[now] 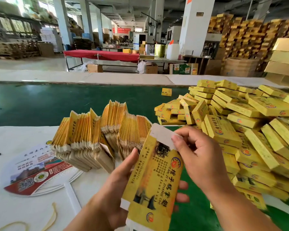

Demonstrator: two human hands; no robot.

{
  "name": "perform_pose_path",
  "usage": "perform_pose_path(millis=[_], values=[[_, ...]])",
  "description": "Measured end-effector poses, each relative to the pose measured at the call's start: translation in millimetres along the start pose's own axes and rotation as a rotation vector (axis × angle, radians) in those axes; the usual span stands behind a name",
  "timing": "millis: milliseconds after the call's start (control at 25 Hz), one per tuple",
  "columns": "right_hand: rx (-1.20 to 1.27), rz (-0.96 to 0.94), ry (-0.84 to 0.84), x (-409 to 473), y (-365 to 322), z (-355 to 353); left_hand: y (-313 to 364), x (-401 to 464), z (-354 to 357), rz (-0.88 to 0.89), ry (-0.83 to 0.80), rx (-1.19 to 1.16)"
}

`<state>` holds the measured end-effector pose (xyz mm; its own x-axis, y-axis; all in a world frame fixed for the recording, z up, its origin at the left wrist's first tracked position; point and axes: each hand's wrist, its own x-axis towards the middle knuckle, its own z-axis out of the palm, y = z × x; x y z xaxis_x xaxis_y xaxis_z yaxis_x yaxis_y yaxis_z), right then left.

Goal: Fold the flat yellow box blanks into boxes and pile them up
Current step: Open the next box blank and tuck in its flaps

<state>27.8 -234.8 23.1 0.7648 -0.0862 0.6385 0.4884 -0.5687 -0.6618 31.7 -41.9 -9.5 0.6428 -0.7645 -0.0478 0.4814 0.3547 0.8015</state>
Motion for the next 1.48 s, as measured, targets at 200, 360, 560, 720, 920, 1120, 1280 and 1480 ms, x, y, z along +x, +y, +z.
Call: perform_pose_path(millis=[200, 360, 560, 720, 920, 1120, 1280, 1480], values=[[-0.109, -0.032, -0.091, -21, 11, 16, -2, 3, -11, -0.016, -0.045, -0.075], [0.165, 0.176, -0.349, -25, 10, 14, -3, 9, -6, 0.006, 0.029, 0.072], [0.43, 0.253, -0.417, -24, 12, 5, -9, -6, -7, -0.021, 0.092, 0.46], [0.486, 0.28, -0.429, -25, 14, 2, -10, 5, -11, -0.069, 0.084, 0.252], [0.451, 0.403, -0.119, -33, 10, 12, -10, 6, -5, 0.166, 0.15, 0.243], [0.365, 0.345, -0.334, -37, -1, 15, -14, 13, 6, 0.347, 0.184, 0.651], [0.42, 0.344, -0.365, -36, -1, 10, -14, 13, 5, 0.372, 0.263, 0.741], [0.396, 0.356, -0.368, -37, 2, 11, -16, 12, 3, 0.386, 0.359, 0.68]])
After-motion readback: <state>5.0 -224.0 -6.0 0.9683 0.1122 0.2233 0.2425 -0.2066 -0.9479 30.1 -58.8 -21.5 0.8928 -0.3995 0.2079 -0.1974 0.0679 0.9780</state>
